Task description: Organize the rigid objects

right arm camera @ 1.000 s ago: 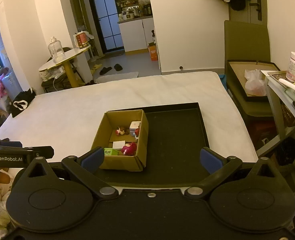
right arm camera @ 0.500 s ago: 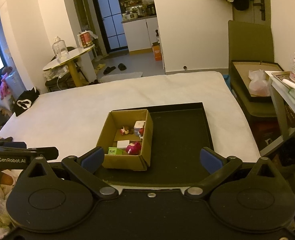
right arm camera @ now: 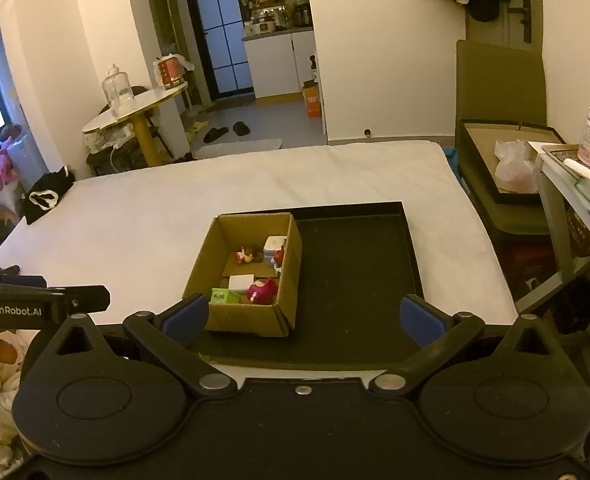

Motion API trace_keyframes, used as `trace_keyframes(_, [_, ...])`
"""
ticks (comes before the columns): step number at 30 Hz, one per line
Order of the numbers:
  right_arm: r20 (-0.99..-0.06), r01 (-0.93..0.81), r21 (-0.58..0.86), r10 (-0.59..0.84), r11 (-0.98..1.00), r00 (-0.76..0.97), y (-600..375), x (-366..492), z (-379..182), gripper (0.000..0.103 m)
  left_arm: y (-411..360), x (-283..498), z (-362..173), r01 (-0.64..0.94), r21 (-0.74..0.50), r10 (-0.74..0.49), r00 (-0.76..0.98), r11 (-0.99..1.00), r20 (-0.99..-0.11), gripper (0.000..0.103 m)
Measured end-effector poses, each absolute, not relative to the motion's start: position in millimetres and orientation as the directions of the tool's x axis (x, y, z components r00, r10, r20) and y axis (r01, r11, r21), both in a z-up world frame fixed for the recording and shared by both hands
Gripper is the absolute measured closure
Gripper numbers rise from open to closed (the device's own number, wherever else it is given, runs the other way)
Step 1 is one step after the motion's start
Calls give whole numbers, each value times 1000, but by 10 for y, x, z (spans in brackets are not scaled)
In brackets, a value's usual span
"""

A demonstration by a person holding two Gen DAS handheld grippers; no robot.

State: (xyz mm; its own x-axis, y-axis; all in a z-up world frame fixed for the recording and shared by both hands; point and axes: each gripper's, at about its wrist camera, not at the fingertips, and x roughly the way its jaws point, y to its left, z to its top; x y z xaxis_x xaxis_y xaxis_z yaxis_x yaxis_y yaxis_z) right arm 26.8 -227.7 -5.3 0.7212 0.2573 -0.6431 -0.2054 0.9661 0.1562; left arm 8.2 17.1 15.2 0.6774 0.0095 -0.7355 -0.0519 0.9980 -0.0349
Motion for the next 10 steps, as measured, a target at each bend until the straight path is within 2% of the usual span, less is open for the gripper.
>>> trace_keyframes(10, [-656, -210, 147, 254, 967, 711, -2251, 281, -105, 0, 191, 78, 147, -55, -45, 5, 688, 997, -726, 1])
